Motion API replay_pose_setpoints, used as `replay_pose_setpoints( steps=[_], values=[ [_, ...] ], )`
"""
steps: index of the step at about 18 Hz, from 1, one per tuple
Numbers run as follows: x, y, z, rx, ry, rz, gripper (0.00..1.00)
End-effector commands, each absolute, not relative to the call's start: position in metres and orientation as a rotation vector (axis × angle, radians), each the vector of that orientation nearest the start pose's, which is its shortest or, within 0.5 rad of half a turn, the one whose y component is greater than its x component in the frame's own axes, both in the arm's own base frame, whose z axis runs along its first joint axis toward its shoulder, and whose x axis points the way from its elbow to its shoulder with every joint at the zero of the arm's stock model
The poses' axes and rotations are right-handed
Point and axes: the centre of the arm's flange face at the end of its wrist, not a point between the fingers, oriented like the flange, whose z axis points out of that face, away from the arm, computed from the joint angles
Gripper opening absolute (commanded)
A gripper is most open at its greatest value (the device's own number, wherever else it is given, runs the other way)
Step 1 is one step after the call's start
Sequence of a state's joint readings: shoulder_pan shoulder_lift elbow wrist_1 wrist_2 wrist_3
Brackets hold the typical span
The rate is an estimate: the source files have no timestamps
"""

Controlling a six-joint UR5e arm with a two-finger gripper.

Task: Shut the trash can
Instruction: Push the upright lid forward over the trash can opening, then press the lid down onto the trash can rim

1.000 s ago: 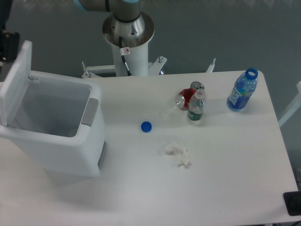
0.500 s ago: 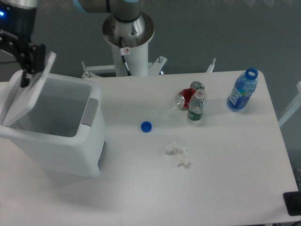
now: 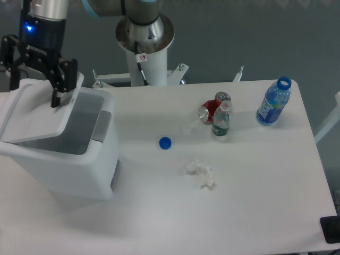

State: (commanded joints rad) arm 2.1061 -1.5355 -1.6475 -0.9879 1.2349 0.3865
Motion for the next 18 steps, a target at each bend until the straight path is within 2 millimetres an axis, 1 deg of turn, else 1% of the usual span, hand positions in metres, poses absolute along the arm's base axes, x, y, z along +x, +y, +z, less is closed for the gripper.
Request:
replay_pose_setpoints(
  steps=[2, 4, 7, 11, 14, 18],
  values=[
    [-0.128, 0.522, 0.538, -2.518, -0.093, -0.067, 1.0],
    [-0.13, 0.522, 0.536, -2.522, -0.081, -0.063, 1.0],
    [-0.139, 0.521, 0.535, -2.525, -0.094, -0.054, 1.0],
    [-0.141, 0.52, 0.53, -2.532, -0.099, -0.056, 1.0],
    [-0.143, 0.519, 0.522, -2.545, -0.086, -0.055, 1.0],
    [-0.147, 0.523, 0.515, -2.557, -0.09, -0.062, 1.0]
  ],
)
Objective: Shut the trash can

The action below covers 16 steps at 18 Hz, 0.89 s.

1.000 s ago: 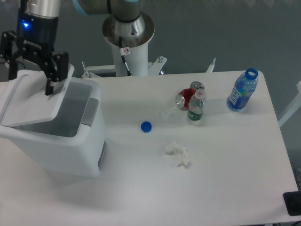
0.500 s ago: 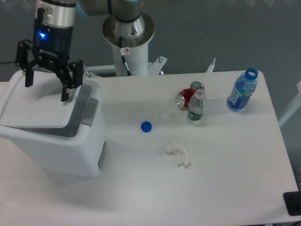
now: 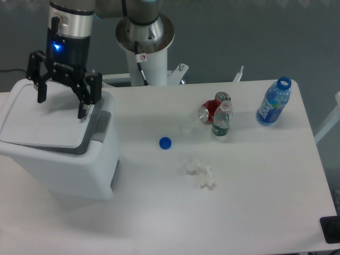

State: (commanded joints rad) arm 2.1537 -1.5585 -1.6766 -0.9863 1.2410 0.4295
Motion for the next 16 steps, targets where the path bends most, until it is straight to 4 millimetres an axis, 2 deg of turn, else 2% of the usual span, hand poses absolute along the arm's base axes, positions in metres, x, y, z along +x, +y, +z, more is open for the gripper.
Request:
replay_pose_setpoints(
  steps=[9, 16],
  values=[
    [-0.152, 0.53, 0.497, -2.593, -0.102, -0.063, 1.0],
    [-0.154, 0.531, 0.495, -2.595, -0.105, -0.065, 1.0]
  ],
)
